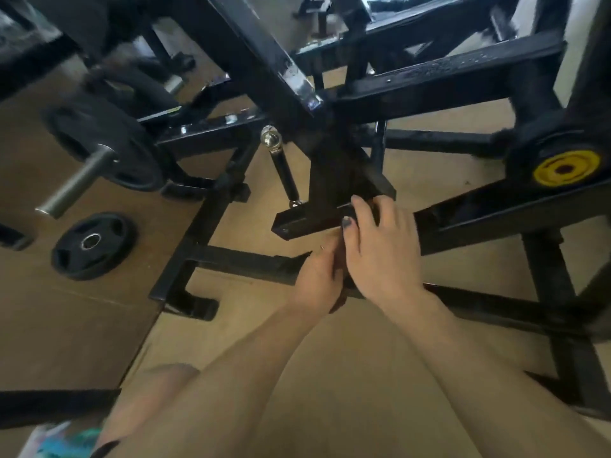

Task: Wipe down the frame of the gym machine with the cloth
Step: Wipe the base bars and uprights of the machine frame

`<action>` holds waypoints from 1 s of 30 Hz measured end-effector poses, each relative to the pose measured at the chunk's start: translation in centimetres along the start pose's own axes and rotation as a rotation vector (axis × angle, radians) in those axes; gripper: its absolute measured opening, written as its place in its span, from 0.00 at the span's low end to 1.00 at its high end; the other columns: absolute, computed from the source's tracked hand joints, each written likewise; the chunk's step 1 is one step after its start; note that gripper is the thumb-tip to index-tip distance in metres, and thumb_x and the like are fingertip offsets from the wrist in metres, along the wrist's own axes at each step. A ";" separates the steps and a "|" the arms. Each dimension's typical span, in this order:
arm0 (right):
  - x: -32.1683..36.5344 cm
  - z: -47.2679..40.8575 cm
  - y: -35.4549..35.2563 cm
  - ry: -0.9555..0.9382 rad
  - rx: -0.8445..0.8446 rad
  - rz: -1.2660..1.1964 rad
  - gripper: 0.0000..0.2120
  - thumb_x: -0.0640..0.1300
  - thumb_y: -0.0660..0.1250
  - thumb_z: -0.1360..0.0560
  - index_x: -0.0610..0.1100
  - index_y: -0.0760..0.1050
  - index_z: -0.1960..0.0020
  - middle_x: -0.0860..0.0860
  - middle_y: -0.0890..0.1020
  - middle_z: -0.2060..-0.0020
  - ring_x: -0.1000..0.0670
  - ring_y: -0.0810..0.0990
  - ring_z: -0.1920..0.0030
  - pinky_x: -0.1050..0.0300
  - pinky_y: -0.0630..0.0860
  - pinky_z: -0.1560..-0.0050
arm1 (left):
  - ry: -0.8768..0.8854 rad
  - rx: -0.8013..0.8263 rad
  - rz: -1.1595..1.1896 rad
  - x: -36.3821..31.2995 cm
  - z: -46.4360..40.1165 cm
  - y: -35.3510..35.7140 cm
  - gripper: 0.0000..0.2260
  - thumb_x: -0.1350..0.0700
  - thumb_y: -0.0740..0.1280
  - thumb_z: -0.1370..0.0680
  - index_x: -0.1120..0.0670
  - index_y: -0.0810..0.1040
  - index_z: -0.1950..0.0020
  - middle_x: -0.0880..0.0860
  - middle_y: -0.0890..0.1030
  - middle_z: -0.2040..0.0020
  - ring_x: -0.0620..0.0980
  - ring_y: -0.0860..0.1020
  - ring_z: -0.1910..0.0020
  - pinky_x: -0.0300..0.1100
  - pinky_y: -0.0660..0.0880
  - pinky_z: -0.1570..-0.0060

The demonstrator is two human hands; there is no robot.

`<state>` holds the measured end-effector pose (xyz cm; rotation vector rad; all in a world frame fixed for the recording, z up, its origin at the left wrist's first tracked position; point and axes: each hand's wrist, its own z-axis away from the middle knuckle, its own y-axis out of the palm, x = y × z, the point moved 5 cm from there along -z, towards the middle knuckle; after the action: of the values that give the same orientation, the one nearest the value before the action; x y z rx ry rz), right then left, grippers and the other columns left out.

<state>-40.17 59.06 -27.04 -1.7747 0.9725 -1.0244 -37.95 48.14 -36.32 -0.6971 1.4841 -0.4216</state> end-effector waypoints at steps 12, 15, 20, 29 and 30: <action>0.3 0.1 4.2 0.037 -0.434 0.120 0.16 0.52 0.62 0.18 0.45 0.74 0.34 0.39 0.75 0.38 0.38 0.73 0.36 0.41 0.68 0.31 | -0.159 0.163 -0.392 13.9 -0.5 -2.0 0.32 0.64 0.67 0.20 0.48 0.61 0.19 0.48 0.61 0.20 0.50 0.68 0.25 0.44 0.69 0.27; 0.2 0.0 4.4 0.050 -0.462 0.124 0.16 0.52 0.62 0.18 0.45 0.75 0.34 0.39 0.75 0.39 0.38 0.74 0.37 0.42 0.68 0.31 | -0.086 0.072 -0.266 10.9 -1.1 -1.1 0.30 0.66 0.68 0.21 0.51 0.65 0.21 0.51 0.67 0.22 0.51 0.67 0.24 0.47 0.65 0.24; 0.2 -0.1 4.6 0.031 -0.488 0.121 0.16 0.52 0.62 0.18 0.45 0.75 0.35 0.39 0.76 0.39 0.38 0.74 0.37 0.41 0.70 0.31 | 0.224 0.005 -0.123 5.3 -1.4 0.0 0.31 0.72 0.67 0.24 0.55 0.70 0.22 0.53 0.70 0.23 0.51 0.64 0.22 0.48 0.61 0.21; 0.1 -0.2 4.6 0.028 -0.525 0.120 0.15 0.51 0.62 0.18 0.45 0.77 0.36 0.39 0.77 0.40 0.39 0.74 0.37 0.41 0.70 0.31 | 0.076 0.203 -0.429 14.2 -1.9 -2.2 0.29 0.65 0.62 0.18 0.52 0.59 0.18 0.50 0.61 0.18 0.48 0.56 0.19 0.40 0.50 0.21; 0.2 -0.2 4.5 0.035 -0.524 0.115 0.15 0.51 0.63 0.18 0.45 0.77 0.36 0.40 0.77 0.40 0.39 0.74 0.37 0.42 0.70 0.30 | 0.063 0.176 -0.370 13.6 -1.9 -2.3 0.28 0.66 0.63 0.18 0.52 0.62 0.19 0.50 0.63 0.20 0.48 0.59 0.20 0.42 0.53 0.21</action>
<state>-41.19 57.25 -31.06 -2.0900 1.4450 -0.7720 -38.50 37.25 -45.01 -0.8248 1.3566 -0.8532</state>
